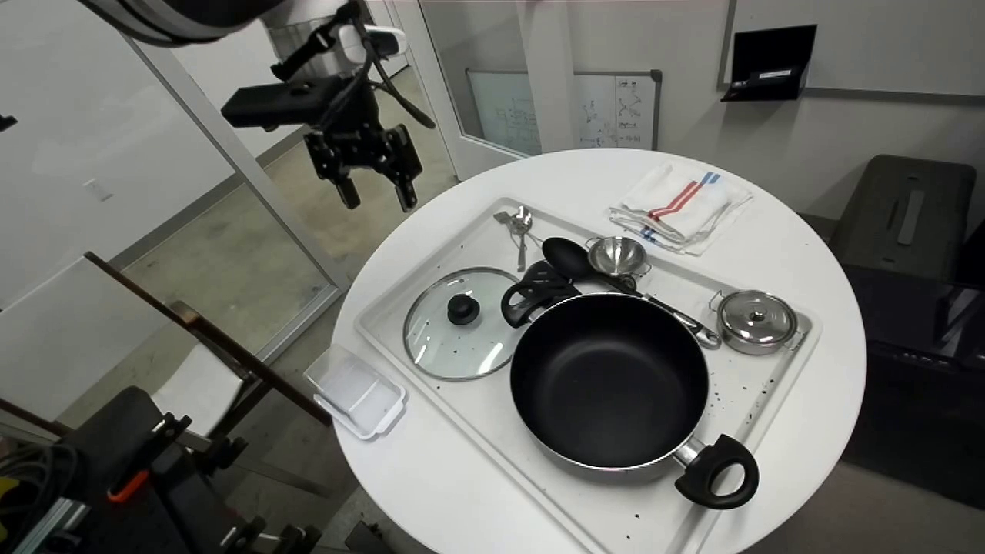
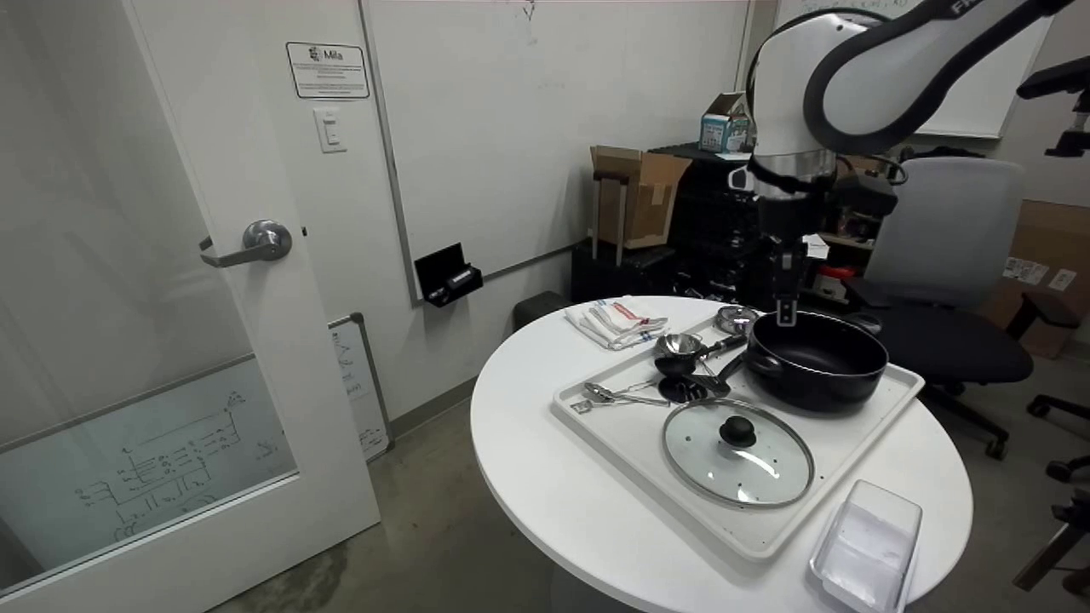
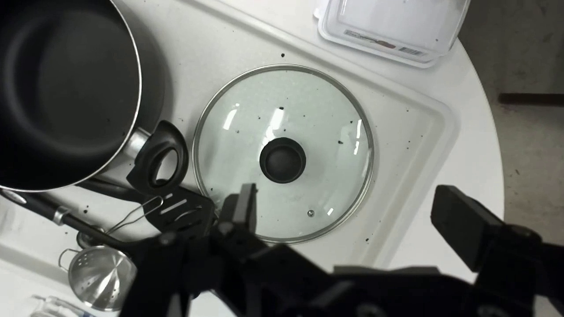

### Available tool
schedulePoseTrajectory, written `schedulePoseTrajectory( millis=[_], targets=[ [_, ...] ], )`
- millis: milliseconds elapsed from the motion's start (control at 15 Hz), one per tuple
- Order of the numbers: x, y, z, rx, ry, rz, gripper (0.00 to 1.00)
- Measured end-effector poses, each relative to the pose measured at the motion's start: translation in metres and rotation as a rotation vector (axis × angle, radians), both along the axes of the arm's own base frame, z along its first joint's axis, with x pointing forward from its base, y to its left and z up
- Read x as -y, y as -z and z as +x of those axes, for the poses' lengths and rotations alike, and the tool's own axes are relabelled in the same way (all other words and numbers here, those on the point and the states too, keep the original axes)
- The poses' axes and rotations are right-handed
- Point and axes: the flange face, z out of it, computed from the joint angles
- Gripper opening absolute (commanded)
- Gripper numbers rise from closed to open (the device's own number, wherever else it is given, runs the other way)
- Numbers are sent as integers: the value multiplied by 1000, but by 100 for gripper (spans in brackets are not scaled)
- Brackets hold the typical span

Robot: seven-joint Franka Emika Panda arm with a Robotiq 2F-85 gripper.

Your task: Put the lid on the black pot

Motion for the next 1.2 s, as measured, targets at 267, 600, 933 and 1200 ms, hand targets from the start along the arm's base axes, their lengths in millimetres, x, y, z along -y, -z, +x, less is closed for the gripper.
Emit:
schedulePoseTrajectory(
  millis=[267, 600, 933, 1200],
  targets=[
    [8, 34, 15, -27, 20, -2, 100],
    [24, 70, 30, -28, 38, -8, 100],
    [42, 108, 36, -62, 36, -38, 100],
    [50, 124, 41, -69, 37, -51, 100]
  ],
)
